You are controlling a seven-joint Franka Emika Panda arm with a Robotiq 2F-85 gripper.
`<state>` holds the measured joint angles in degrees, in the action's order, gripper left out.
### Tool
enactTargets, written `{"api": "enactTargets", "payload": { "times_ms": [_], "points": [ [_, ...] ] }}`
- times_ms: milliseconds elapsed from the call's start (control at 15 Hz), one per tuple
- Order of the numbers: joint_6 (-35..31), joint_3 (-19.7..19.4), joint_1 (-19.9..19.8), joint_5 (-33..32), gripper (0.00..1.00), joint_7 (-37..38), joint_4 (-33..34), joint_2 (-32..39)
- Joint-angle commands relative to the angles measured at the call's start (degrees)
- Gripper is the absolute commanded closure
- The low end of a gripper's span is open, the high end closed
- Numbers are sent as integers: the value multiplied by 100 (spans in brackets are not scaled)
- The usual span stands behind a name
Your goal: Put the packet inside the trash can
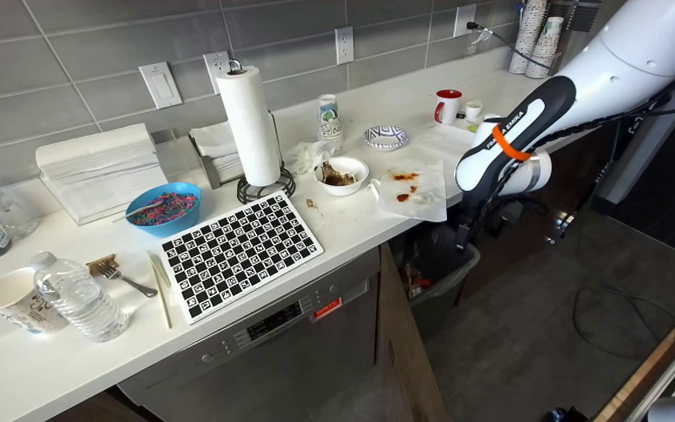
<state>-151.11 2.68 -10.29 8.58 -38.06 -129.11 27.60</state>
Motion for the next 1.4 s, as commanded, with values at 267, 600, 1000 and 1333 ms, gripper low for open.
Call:
{"api": "enactTargets", "payload": {
  "times_ms": [267,600,1000,1333],
  "points": [
    [1962,-99,74,-524,0,456,-117,-901],
    [2812,-161,255,-815,0,746,-91,-1464],
    [3252,-210,484,-1228,0,1283,-59,-2122],
    [3282,-250,624,-1514,0,1761,-62,-2574]
  ]
}}
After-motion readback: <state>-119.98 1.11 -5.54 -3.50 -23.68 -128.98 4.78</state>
